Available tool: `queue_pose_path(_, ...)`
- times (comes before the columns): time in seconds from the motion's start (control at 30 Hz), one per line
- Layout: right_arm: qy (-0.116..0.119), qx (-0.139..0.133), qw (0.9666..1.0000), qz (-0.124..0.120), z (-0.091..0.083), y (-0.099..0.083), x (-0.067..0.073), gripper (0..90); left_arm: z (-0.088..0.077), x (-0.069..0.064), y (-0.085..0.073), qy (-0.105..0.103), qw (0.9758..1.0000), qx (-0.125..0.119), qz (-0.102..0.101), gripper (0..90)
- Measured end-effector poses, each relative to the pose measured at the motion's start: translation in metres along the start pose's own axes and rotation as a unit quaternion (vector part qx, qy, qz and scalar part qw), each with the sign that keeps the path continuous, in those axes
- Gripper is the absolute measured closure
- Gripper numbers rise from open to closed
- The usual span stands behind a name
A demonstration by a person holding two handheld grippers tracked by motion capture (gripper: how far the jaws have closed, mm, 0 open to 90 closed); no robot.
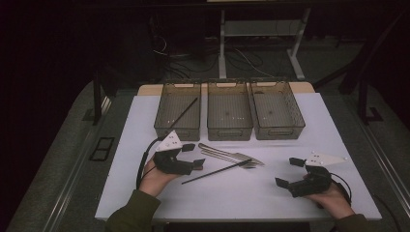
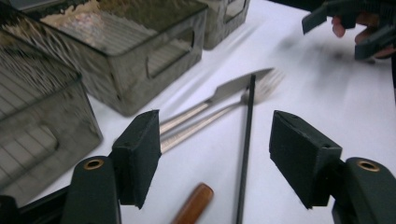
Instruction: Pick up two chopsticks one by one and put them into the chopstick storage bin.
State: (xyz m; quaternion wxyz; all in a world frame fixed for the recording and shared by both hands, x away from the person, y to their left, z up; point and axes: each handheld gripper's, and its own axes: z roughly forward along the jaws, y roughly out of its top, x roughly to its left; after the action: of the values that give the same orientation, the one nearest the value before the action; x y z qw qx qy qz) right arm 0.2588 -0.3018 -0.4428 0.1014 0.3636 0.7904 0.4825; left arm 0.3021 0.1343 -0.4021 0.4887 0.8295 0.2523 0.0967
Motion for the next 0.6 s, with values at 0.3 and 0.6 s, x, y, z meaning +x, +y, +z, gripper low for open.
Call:
queue_pose_path(0.3, -0.002, -0.001, 1.0000, 0.000, 0.000, 0.000, 0.000, 0.0, 0.003, -0.011, -0.019, -0.009, 0.9999, 0.009, -0.006, 38.6)
queue_pose_path(0.6, -0.002, 0.000, 1.0000, 0.000, 0.000, 0.000, 0.000, 0.0, 0.017, -0.011, -0.027, -0.026, 0.9986, 0.045, -0.003, 46.2)
